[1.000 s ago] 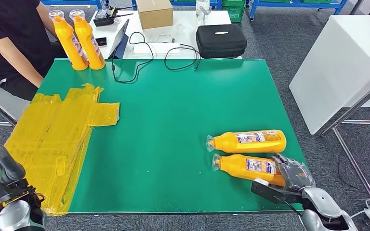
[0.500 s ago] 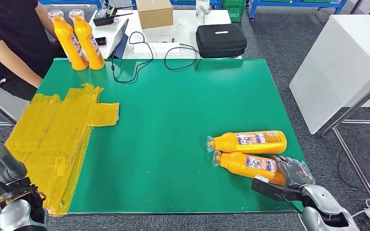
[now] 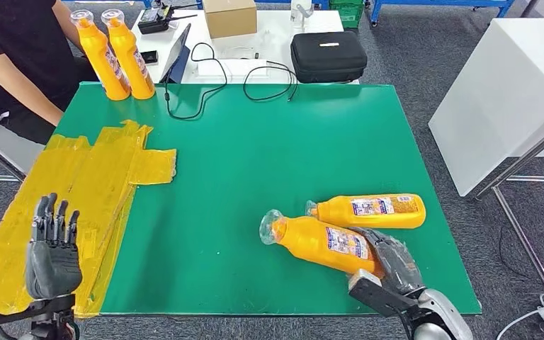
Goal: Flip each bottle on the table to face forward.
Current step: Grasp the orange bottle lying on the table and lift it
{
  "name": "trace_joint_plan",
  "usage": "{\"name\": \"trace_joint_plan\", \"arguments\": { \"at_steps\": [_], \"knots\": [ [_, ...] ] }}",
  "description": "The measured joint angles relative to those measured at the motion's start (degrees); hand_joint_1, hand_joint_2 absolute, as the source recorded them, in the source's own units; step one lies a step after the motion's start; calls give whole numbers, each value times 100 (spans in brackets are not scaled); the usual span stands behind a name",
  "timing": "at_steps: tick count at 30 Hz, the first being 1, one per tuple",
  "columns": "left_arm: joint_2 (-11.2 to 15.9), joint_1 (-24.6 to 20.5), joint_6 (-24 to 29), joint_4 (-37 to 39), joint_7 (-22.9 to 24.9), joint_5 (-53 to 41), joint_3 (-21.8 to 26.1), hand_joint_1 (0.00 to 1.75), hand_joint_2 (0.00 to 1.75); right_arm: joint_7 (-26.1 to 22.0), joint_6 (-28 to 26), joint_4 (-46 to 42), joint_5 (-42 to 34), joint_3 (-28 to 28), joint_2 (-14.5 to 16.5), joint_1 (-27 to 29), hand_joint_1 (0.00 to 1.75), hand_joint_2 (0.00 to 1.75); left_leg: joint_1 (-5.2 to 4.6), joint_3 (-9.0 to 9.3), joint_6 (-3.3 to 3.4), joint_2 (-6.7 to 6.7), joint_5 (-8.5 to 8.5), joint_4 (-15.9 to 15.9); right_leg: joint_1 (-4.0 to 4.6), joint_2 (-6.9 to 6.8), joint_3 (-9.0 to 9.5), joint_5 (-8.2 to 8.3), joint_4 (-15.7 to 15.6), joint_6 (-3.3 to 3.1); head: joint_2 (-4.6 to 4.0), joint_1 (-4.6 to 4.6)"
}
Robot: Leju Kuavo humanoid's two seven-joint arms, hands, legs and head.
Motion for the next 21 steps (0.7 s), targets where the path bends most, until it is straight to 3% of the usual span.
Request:
{"name": "trace_joint_plan", "arguments": {
  "at_steps": [3,9,17,21],
  "knots": [
    [-51,237,-333,-38,76,354,-468,0,175,-155,32,-442,-239,-7,216,39,175,175,-6,-6,3,-1,-4,0,-7,-1,-2,-2,-2,3,0,0],
    [-58,413,-357,-58,81,607,-1322,0,175,-187,105,-630,-375,58,505,-117,175,175,-13,-9,6,-10,-5,1,-18,-4,1,-9,-2,17,0,-1],
    [-44,443,-330,-59,84,668,-1689,0,175,-175,117,-632,-375,148,667,-239,175,175,-9,-13,6,-11,-5,0,-15,-6,-2,-10,-1,18,0,1],
    [-34,356,-280,-54,110,719,-1917,0,175,-21,117,-438,-338,379,882,-636,175,175,-8,-12,6,-8,-4,0,-14,-4,-4,-10,-1,18,0,-1]
  ]
}}
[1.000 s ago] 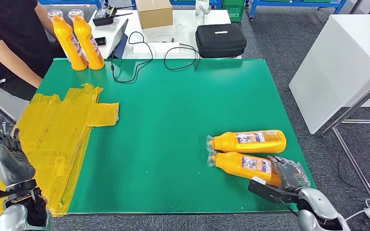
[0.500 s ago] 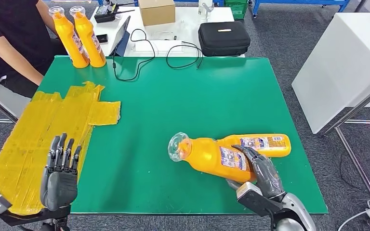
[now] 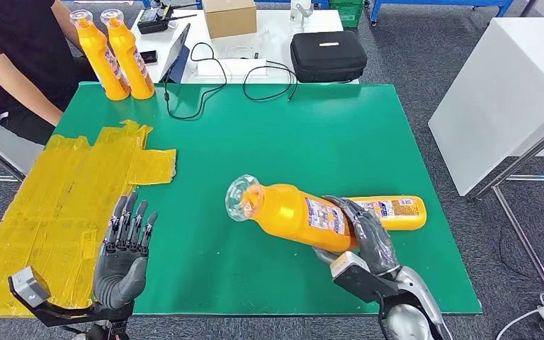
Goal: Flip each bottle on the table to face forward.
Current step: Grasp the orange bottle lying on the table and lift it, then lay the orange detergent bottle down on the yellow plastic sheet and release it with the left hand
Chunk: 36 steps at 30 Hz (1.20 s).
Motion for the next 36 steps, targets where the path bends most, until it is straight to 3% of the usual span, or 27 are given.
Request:
{"name": "trace_joint_plan", "arguments": {
  "at_steps": [9,17,36],
  "knots": [
    [0,-403,223,110,72,64,-344,0,175,388,-60,1030,91,742,674,-1073,175,175,1,7,2,-2,16,1,1,-2,2,4,4,3,0,0],
    [-2,-520,227,146,100,105,-364,0,175,508,-107,1641,102,1232,1044,-1594,175,175,0,0,4,-5,17,1,0,-7,-3,3,4,3,0,1],
    [-5,-529,222,146,116,127,-364,0,175,525,-109,2064,86,1452,1237,-1792,175,175,0,-2,4,-5,16,1,0,-9,-5,3,4,3,0,1]
  ]
}}
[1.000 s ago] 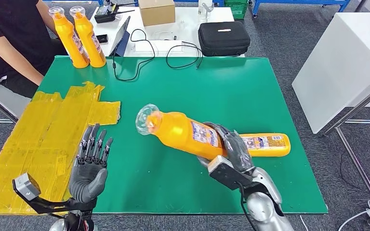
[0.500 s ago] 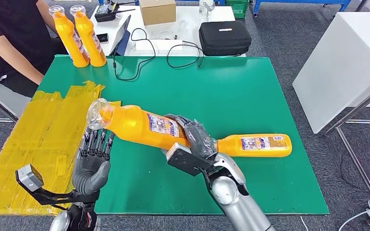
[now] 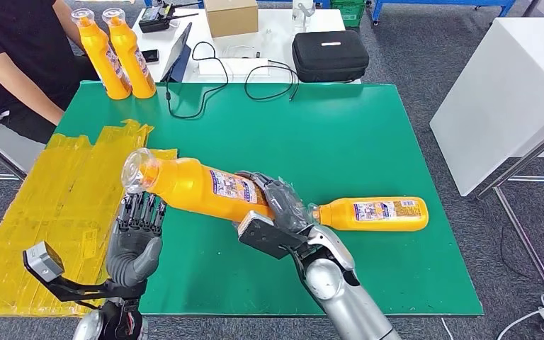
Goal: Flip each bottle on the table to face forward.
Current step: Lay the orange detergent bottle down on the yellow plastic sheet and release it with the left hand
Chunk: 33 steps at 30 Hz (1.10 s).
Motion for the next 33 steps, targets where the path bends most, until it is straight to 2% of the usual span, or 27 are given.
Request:
{"name": "trace_joint_plan", "arguments": {
  "at_steps": [9,14,19,24,28,33],
  "knots": [
    [-34,-66,96,0,28,-41,1,0,175,37,54,658,61,642,467,-244,175,175,3,-3,-1,1,1,-1,1,1,-1,0,2,0,0,1],
    [-69,-87,230,-8,-101,-142,116,0,175,366,-267,1300,-567,1654,891,-602,175,175,8,-4,-3,-3,2,-1,7,-2,-9,-1,4,-1,0,0],
    [-75,-12,306,-33,-228,-328,315,0,175,511,-434,1669,-1077,2419,969,-1030,175,175,6,-7,-4,-1,3,-1,6,-5,-9,0,4,-2,0,2],
    [-98,100,375,-80,-298,-470,413,0,175,530,-454,1860,-1187,2783,983,-1258,175,175,3,-7,-4,-3,3,0,3,-5,-10,0,3,-1,0,2],
    [-137,129,548,-155,-359,-701,454,172,175,646,-504,1939,-1341,3021,987,-1378,175,175,3,-8,-3,-2,2,0,3,-5,-12,0,2,-1,0,2],
    [-193,188,652,-255,-476,-897,498,175,175,687,-615,2028,-1458,3225,1002,-1462,175,175,3,-7,-3,-1,2,0,4,-4,-14,0,1,-1,0,2]
  ]
}}
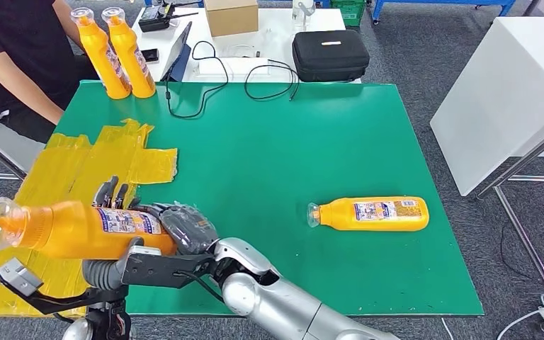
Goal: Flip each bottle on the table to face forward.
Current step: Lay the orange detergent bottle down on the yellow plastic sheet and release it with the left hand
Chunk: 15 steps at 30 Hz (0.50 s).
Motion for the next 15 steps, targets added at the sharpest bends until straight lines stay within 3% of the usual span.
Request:
{"name": "trace_joint_plan", "arguments": {
  "at_steps": [15],
  "knots": [
    [-88,34,74,-110,-94,-132,92,175,175,-48,-62,135,11,82,74,-54,175,175,0,0,0,1,0,0,1,1,-1,0,0,0,0,0]
  ]
}}
